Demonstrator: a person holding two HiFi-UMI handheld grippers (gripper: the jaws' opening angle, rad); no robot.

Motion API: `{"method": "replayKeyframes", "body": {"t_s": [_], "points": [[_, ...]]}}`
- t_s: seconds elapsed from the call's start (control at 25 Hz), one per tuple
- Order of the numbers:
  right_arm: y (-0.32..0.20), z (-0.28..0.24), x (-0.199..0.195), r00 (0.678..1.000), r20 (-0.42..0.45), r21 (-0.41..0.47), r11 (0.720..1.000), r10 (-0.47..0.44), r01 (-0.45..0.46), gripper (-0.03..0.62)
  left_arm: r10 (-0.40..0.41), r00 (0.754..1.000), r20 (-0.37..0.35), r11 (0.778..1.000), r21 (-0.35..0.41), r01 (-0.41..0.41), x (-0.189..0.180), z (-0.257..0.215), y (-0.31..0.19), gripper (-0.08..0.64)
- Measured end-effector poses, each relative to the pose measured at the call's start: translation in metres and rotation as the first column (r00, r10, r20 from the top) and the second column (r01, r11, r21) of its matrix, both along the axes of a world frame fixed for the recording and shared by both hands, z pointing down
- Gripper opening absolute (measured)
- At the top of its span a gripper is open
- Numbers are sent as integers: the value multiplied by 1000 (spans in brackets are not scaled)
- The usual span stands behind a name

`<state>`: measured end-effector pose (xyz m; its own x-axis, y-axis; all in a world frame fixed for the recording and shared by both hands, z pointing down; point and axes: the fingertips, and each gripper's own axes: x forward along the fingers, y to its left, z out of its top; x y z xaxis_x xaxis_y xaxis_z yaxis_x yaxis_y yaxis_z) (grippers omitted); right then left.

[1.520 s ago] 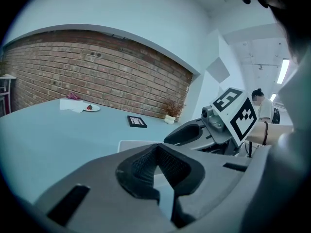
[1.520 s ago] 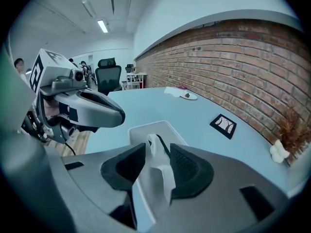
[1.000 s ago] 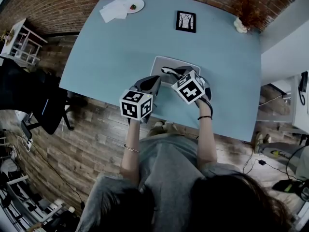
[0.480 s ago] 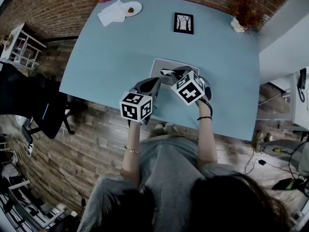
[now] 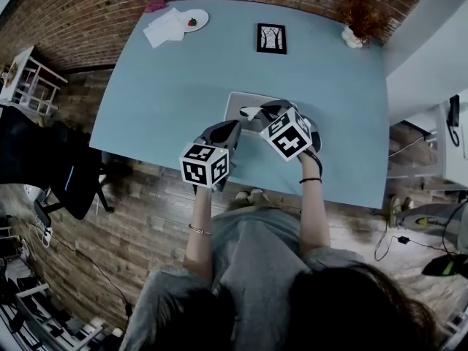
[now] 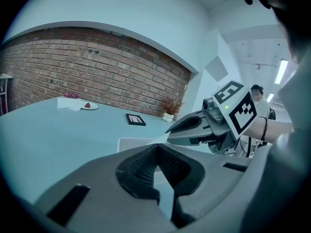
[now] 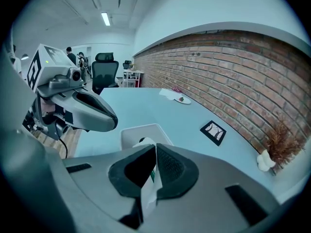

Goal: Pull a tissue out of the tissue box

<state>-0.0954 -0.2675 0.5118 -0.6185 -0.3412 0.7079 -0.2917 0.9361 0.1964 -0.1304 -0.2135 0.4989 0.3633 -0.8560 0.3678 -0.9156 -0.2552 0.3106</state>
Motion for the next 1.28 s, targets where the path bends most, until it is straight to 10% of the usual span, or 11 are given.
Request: {"method": "replayKeyframes", "body": {"t_s": [1.28], "points": [[23, -47, 23, 979, 177, 57, 992, 102, -114, 3, 99, 994, 39, 988, 118, -103, 13, -39, 13, 3]]}}
